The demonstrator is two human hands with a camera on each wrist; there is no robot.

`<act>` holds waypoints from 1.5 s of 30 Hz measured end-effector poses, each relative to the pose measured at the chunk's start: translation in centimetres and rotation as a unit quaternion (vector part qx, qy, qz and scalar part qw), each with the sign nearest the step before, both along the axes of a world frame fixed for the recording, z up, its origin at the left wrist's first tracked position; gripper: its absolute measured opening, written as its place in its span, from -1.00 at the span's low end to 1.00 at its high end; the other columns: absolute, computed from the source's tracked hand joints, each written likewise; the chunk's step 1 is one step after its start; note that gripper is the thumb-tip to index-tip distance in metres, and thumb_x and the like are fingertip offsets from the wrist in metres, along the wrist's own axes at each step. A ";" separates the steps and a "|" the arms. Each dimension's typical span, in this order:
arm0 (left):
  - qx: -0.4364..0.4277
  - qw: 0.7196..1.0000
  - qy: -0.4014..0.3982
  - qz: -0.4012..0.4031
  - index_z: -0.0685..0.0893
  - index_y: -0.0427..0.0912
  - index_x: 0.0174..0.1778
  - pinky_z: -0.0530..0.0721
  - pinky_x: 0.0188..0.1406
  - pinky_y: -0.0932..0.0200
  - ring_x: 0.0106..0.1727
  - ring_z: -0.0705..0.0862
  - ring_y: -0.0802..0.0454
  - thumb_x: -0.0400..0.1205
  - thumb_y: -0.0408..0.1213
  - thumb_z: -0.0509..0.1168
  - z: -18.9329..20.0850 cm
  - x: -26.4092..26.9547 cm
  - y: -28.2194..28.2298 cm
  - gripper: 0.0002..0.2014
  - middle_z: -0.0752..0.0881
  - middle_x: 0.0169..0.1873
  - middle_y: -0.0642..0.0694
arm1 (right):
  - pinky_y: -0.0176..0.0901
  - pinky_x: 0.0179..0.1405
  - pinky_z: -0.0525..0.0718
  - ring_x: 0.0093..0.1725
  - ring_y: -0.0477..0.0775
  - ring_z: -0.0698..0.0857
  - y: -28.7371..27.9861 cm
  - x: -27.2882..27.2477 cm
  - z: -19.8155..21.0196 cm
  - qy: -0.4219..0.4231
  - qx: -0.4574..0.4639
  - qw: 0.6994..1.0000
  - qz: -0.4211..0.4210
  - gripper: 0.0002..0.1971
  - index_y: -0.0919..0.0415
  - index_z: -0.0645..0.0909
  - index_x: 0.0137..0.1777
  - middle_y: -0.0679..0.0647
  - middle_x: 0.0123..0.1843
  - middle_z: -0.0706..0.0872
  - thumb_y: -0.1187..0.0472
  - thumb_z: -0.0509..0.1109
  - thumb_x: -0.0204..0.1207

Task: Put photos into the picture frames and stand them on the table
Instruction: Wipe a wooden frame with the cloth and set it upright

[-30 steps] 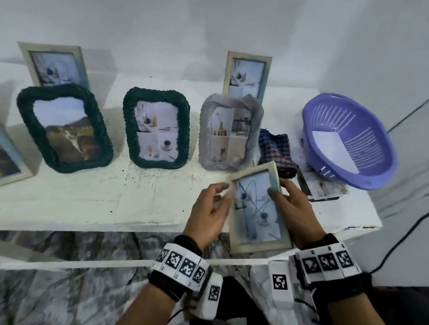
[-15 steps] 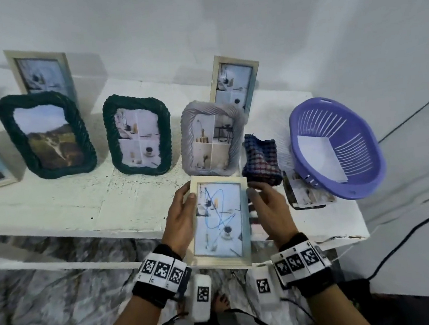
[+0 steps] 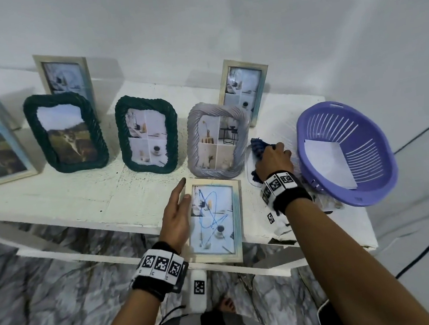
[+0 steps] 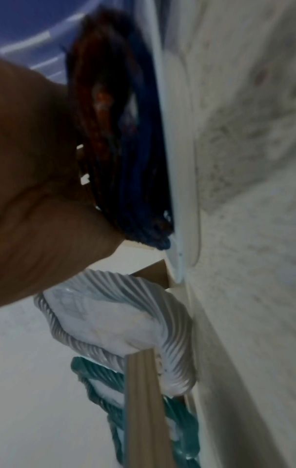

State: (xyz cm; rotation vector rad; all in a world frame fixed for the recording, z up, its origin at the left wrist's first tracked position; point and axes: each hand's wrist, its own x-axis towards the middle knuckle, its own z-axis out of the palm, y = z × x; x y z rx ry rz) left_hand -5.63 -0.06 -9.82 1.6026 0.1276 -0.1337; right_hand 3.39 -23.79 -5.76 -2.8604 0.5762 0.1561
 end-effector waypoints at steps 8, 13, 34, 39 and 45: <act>-0.007 1.000 -0.028 -0.010 0.37 0.24 0.51 0.21 0.50 0.35 0.49 0.32 0.49 0.80 -0.19 0.07 0.1 0.2 -0.2 -0.63 0.41 0.48 0.30 | 0.06 0.09 0.49 0.17 0.36 0.52 0.9 -5.2 2.1 -0.215 0.088 0.971 0.051 -0.69 0.37 0.57 0.21 0.32 0.24 0.54 0.26 0.35 0.50; 0.007 0.998 -0.059 -0.028 0.32 0.21 0.55 0.22 0.44 0.59 0.47 0.27 0.63 0.79 -0.14 0.07 1.1 0.3 -1.1 -0.61 0.38 0.46 0.39 | -0.14 -0.21 0.45 -0.05 0.12 0.50 4.6 -11.5 3.5 -0.285 0.095 0.945 0.133 -0.60 0.23 0.60 0.23 0.15 0.02 0.56 0.17 0.42 0.38; 0.053 0.988 -0.138 -0.033 0.36 -0.07 0.58 0.41 0.36 0.52 0.38 0.47 0.54 0.79 -0.32 0.07 3.7 -0.9 -0.9 -0.60 0.53 0.40 0.19 | 0.10 -0.15 0.61 -0.05 0.19 0.51 6.0 -13.2 3.5 -0.185 0.032 0.932 0.309 -0.59 0.18 0.68 0.20 0.14 0.02 0.56 0.10 0.20 0.42; 0.034 0.989 -0.140 -0.033 0.35 -0.02 0.53 0.48 0.19 0.58 0.22 0.57 0.59 0.80 -0.39 0.05 4.3 -0.8 -1.4 -0.62 0.61 0.24 0.24 | 0.04 -0.15 0.54 -0.06 0.18 0.48 7.6 -12.9 4.3 -0.192 0.048 0.928 0.315 -0.54 0.17 0.67 0.27 0.14 0.01 0.54 0.11 0.18 0.42; 0.049 0.986 -0.149 -0.048 0.36 -0.01 0.57 0.44 0.41 0.44 0.45 0.50 0.35 0.80 -0.32 0.06 4.3 -1.2 -0.9 -0.60 0.54 0.42 0.16 | 0.07 -0.18 0.58 -0.09 0.19 0.50 6.1 -12.8 5.0 -0.167 -0.011 0.925 0.341 -0.53 0.09 0.66 0.29 0.12 -0.01 0.55 0.07 0.17 0.42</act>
